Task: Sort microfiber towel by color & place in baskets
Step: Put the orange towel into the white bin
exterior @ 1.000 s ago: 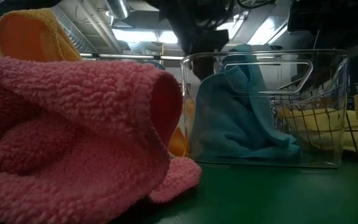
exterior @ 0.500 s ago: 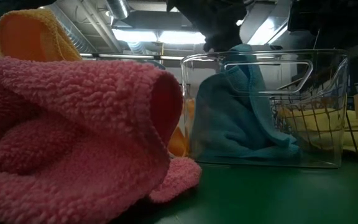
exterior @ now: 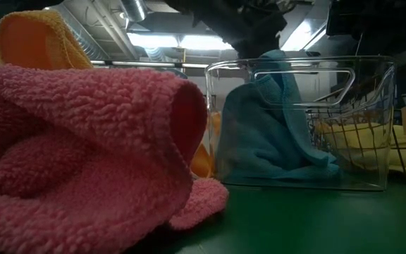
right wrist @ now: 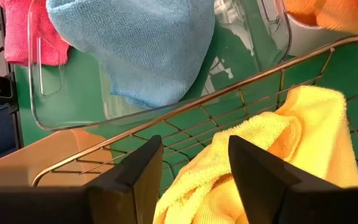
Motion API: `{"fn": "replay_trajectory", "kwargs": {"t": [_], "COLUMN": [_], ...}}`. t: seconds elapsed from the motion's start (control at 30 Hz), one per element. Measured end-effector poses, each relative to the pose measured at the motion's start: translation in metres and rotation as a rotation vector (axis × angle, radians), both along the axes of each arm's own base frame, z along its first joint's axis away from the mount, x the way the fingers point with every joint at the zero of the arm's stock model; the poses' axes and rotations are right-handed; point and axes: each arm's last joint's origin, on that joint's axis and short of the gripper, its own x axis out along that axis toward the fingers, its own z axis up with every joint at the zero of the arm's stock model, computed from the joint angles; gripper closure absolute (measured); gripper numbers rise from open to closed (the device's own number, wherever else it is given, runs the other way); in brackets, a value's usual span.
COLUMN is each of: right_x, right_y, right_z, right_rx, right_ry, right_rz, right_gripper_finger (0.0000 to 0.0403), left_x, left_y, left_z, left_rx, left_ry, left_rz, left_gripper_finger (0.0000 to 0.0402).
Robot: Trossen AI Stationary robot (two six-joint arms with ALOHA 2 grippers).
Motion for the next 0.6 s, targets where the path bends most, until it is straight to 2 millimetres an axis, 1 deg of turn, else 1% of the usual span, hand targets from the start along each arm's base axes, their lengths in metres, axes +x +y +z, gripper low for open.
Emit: {"fn": "replay_trajectory", "kwargs": {"t": [0.3, 0.6], "right_x": [0.0, 0.0], "right_y": [0.0, 0.0], "right_z": [0.0, 0.0], "right_rx": [0.0, 0.0], "right_ry": [0.0, 0.0], "right_rz": [0.0, 0.0], "right_gripper_finger": [0.0219, 0.0219], "left_x": [-0.002, -0.004], "left_y": [-0.001, -0.001], "left_z": [-0.03, -0.047], "left_rx": [0.007, 0.013], "left_ry": [-0.022, -0.046], "left_rz": [0.003, 0.008], "left_gripper_finger": [0.0272, 0.0272]}}
